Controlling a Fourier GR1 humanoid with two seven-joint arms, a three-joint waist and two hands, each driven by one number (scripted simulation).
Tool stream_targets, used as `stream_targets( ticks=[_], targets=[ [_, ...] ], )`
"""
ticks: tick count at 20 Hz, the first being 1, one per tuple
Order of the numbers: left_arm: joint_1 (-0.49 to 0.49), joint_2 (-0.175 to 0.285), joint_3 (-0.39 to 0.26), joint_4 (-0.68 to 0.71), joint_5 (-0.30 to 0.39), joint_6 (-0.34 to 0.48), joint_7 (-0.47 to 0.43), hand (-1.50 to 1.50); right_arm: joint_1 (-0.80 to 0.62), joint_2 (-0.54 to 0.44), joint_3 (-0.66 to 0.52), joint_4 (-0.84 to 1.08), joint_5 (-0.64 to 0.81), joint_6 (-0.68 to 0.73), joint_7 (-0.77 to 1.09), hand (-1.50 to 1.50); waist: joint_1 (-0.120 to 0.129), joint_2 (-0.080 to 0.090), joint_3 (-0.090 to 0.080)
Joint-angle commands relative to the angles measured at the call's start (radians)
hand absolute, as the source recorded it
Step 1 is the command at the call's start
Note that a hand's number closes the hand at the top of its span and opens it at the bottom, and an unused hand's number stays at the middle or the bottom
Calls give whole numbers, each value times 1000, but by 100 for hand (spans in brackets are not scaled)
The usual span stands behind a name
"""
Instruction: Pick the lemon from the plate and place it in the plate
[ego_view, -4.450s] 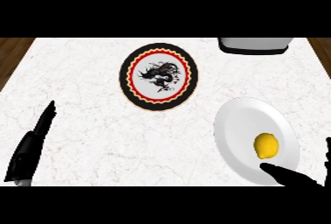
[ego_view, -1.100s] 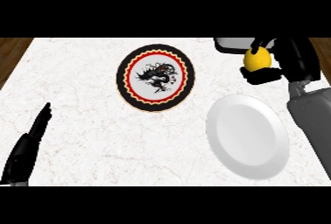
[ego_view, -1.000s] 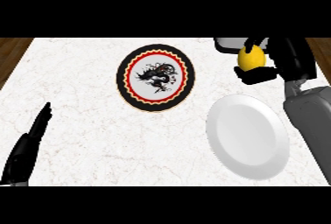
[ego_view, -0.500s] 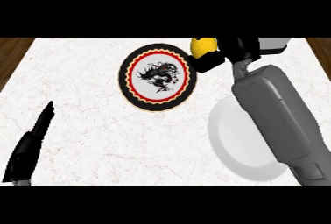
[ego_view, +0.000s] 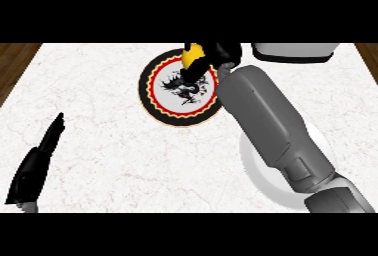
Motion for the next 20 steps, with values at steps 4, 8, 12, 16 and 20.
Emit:
stream_targets(
  ticks=[4, 8, 12, 16, 20],
  targets=[
    [-37, -28, -25, -9, -17, -2, 23, 0, -73, 45, 76, 255, -102, -83, -54, 150, 26, 5, 0],
    [-40, -13, -16, 15, -27, -2, -12, 0, -42, 46, -29, 291, -231, -149, -77, 150, 47, 16, 1],
    [-94, 12, -6, -37, -2, -41, 75, 0, -95, 46, 30, 400, -262, -186, -7, -150, 62, 14, 1],
    [-64, -48, -54, -3, -37, -13, 36, 0, -101, 46, 48, 409, -325, -247, -71, -150, 60, 13, 1],
    [-63, -15, -10, 26, -21, -23, -4, 0, -110, 46, -16, 350, -416, -357, -126, -150, 57, 11, 0]
  ],
)
